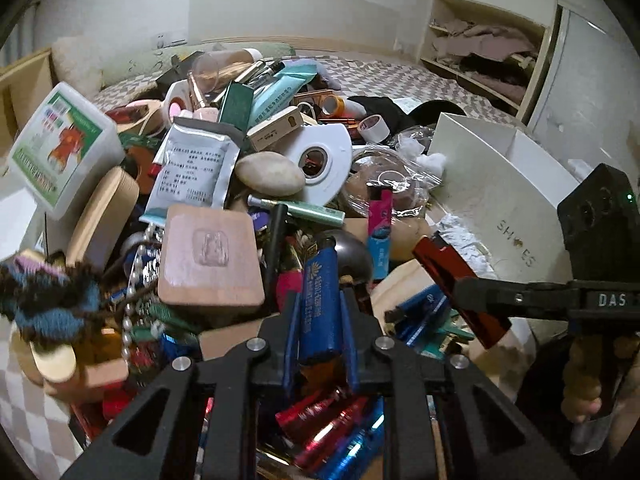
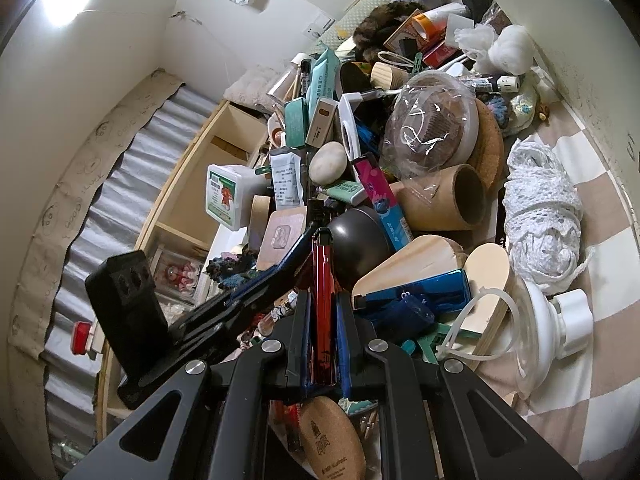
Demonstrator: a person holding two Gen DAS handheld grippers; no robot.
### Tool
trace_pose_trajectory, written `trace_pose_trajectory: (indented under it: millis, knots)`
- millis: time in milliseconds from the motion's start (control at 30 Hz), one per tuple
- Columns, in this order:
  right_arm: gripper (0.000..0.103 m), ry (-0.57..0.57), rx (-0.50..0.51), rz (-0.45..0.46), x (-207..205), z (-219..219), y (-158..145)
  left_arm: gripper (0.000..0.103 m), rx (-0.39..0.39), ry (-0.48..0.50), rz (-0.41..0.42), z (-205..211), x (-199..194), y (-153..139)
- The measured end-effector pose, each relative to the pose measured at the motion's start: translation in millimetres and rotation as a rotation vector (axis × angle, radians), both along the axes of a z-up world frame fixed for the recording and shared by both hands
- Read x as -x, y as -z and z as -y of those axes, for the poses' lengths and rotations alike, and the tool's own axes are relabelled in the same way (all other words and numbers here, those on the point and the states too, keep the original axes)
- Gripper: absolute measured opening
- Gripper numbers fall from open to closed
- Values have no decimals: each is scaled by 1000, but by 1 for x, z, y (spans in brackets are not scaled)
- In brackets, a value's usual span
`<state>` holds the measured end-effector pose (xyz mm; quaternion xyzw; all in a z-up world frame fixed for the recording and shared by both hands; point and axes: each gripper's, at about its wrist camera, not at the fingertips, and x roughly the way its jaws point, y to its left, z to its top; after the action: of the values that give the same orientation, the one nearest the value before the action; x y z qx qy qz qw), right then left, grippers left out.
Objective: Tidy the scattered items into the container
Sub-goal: 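Close the left tool on the blue lighter while the right tool holds the red lighter, then carry the blue and red lighters over the white shoebox with both tools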
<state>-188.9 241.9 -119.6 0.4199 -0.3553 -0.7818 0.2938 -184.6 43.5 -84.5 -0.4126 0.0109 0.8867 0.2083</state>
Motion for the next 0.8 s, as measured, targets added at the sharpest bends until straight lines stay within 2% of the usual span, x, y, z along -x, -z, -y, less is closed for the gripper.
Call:
trace_pose_trajectory:
  millis: [367,633,800]
  knots:
    - [13,3,-38,5,-6,7,-3,19,-133,-59,-14,3,-24,-13]
    - [13,15,-76,-106,-9,7,-46,19,-189,-58,-87,-3,-29,-48]
    - [13,52,-106,-175,-16,-9,-78,19,-212,-34,-145,-14,-28,-77]
